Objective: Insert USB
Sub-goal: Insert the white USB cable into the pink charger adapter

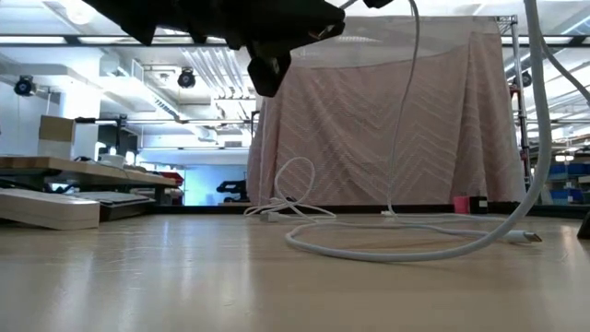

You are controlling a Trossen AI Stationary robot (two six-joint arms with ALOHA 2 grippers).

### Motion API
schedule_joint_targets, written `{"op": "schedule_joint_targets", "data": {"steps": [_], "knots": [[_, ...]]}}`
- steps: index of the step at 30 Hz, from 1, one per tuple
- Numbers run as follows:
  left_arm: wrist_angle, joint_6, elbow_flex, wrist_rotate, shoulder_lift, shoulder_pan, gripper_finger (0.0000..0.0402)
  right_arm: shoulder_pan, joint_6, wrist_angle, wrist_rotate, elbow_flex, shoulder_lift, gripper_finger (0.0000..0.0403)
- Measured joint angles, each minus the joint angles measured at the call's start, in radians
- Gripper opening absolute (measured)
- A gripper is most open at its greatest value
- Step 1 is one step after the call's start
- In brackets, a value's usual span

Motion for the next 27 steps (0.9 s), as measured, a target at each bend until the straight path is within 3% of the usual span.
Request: {"op": "schedule_joint_targets", "data": {"steps": [4,11,15,20,27], "knots": [[0.002,0.001,0.000,-0.006,0.000,0.000,0.0016,0.000,0.002,0.004,0.000,0.000,0.002,0.0020],[0.006,-0.004,0.000,-0.010,0.000,0.000,0.0010,0.000,-0.040,0.095,-0.008,-0.004,0.040,0.0093],[0.007,-0.015,0.000,-0.009,0.000,0.000,0.0010,0.000,-0.065,0.113,-0.008,-0.004,0.074,0.0115],[0.006,-0.018,0.001,0.003,0.000,0.000,0.0010,0.000,-0.078,0.124,-0.008,-0.005,0.101,0.0107],[0.002,-0.018,0.001,0.002,0.001,0.000,0.0010,0.000,-0.088,0.136,-0.008,-0.005,0.098,0.0057]]}}
